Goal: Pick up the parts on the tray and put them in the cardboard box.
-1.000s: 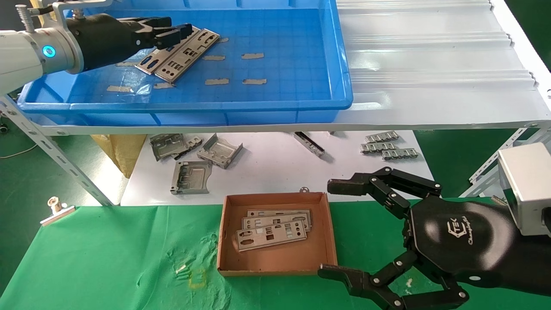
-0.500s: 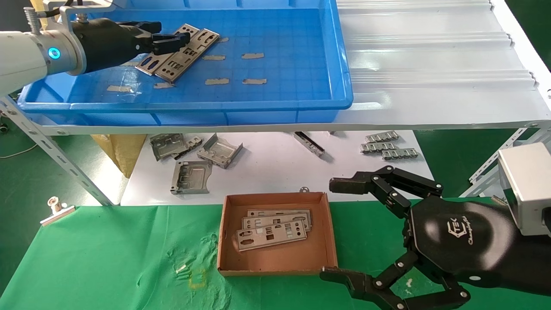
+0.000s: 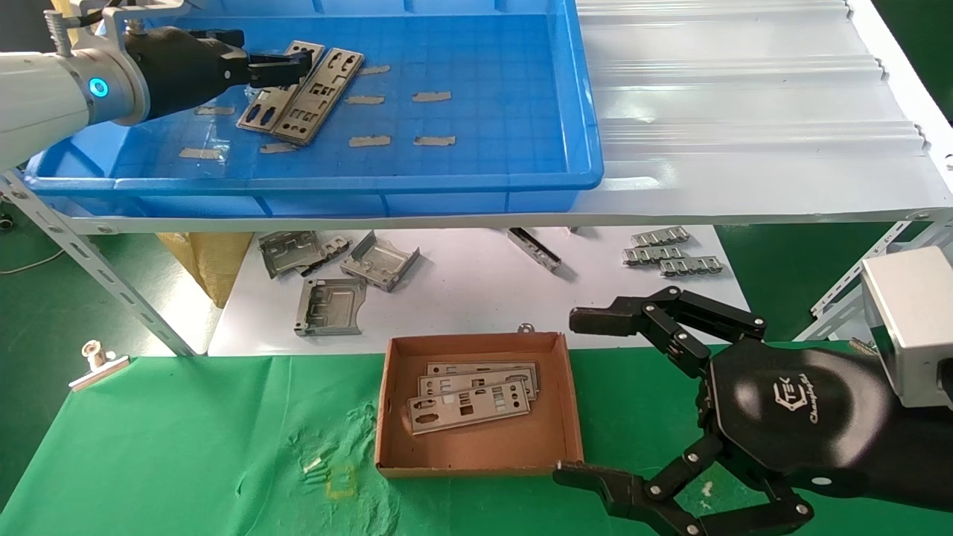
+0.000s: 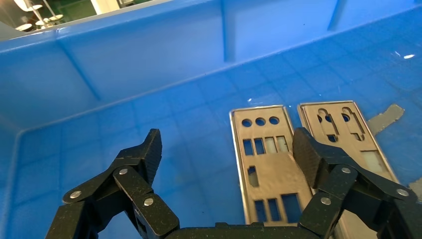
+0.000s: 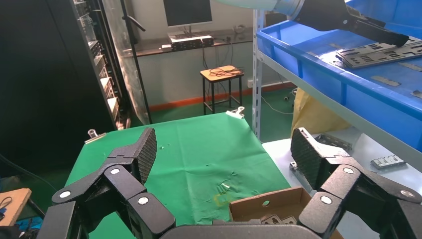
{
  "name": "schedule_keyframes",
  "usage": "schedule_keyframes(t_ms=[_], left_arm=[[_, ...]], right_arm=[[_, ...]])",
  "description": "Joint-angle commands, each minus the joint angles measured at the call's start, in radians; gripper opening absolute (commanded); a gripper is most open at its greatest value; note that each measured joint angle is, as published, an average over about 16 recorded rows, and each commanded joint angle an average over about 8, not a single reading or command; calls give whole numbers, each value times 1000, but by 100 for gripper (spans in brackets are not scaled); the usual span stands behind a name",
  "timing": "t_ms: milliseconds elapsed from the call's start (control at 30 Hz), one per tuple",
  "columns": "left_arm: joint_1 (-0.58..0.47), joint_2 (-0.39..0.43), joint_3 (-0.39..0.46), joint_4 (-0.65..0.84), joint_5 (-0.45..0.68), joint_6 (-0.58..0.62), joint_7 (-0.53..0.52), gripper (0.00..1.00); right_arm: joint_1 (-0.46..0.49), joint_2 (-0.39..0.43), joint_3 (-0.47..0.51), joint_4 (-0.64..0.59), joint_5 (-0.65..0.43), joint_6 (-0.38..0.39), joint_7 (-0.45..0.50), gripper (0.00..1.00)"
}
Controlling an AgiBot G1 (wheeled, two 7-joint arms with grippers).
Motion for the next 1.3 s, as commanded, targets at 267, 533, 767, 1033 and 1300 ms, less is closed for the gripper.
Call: schedule_keyframes(t_ms=[267, 533, 767, 1033, 1300], left_arm=[[1, -1, -1, -3, -1, -9, -8, 89], [5, 0, -20, -4, -28, 9, -34, 100], [9, -5, -29, -9, -42, 44, -46, 100], [9, -9, -21, -9, -31, 79, -46, 100], [7, -30, -25, -4, -36, 147, -69, 64]], right_arm=[[0, 0, 0, 0, 0, 0, 0, 100], [0, 0, 0, 0, 0, 0, 0, 100], [0, 0, 0, 0, 0, 0, 0, 100], [0, 0, 0, 0, 0, 0, 0, 100], [0, 0, 0, 0, 0, 0, 0, 100]])
